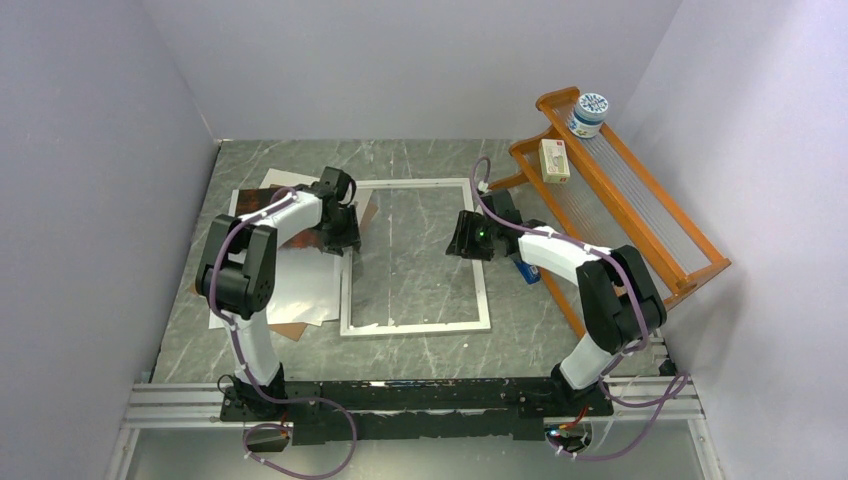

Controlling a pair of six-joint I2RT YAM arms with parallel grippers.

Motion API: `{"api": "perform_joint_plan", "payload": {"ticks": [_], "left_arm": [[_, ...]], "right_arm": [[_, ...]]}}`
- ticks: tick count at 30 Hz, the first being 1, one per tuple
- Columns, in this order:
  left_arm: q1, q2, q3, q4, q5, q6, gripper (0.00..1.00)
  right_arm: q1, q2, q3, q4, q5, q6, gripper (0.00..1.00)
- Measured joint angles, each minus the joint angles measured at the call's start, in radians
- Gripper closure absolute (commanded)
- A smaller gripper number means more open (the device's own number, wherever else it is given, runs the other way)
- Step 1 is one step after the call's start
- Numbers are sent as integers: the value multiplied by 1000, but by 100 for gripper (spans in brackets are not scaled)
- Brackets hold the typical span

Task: Put the photo into the frame
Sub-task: Move the photo frame to the center of the board.

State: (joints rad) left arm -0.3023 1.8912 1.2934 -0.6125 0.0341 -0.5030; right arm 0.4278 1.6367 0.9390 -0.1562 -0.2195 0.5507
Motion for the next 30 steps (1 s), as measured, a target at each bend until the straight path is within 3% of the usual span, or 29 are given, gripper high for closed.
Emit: {"api": "perform_joint_plan", "payload": {"ticks": [5, 14, 16, 28, 30], "left_arm": [[-9, -14, -22, -6, -3, -13, 74], [-14, -16, -24, -6, -8, -13, 82], [-15, -17, -24, -6, -10, -10, 96], [-16, -51, -59, 13, 9, 21, 97], [-16, -56, -63, 17, 16, 21, 89]], "right_arm": [[0, -2, -4, 0, 0, 0, 51], [6, -2, -4, 0, 0, -1, 51], [6, -2, -4, 0, 0, -1, 51], [6, -2, -4, 0, -1, -1, 51], [6, -2, -4, 0, -1, -1, 51]]}}
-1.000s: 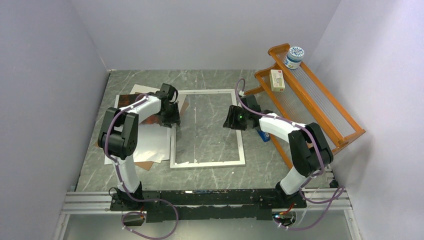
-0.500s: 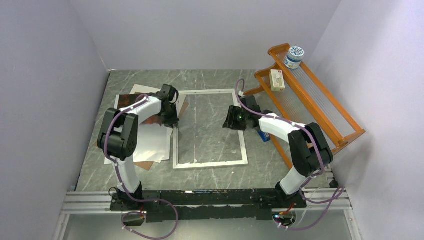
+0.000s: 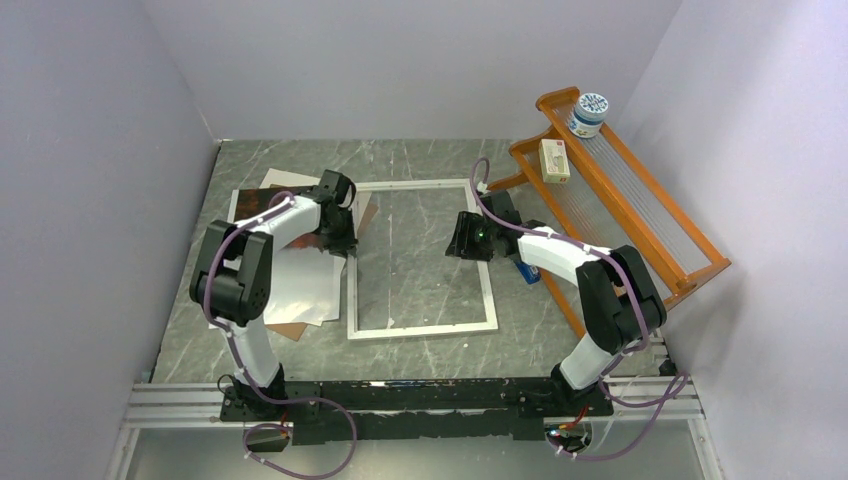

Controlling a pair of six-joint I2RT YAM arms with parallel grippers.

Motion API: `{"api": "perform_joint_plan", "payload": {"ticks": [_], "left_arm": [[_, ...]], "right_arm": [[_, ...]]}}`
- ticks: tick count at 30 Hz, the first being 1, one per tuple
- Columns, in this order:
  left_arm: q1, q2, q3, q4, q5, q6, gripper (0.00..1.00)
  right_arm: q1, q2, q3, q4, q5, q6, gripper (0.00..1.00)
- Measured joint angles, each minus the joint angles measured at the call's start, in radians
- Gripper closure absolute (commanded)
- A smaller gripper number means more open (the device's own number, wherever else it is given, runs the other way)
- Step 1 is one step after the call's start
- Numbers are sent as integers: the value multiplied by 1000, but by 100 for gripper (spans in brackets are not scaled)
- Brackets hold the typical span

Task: Put the photo into the frame
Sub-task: Move the photo frame to the center of the board.

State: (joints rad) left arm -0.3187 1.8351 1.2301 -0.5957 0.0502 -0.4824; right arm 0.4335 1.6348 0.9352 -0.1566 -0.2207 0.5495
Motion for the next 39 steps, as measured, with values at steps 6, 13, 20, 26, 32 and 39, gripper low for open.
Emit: {"api": "perform_joint_plan", "payload": {"ticks": [6, 13, 20, 26, 32, 39], "left_arm": [[0, -16, 0, 5, 3, 0, 49], [-5, -84, 0, 1, -33, -13, 37], [-5, -217, -61, -40, -211, -98, 42], [79, -373, -201, -75, -278, -193, 43], [371, -410, -142, -107, -159, -200, 40], [459, -486, -35, -160, -107, -187, 33]], "right_arm": [[2, -1, 0, 0, 0, 0, 50], [17, -29, 0, -12, 1, 1, 50], [130, -42, 13, -23, 20, 59, 50], [383, -13, 109, 4, 85, 207, 46], [585, 143, 238, 60, 138, 391, 42], [681, 385, 471, 0, 220, 465, 28]]}}
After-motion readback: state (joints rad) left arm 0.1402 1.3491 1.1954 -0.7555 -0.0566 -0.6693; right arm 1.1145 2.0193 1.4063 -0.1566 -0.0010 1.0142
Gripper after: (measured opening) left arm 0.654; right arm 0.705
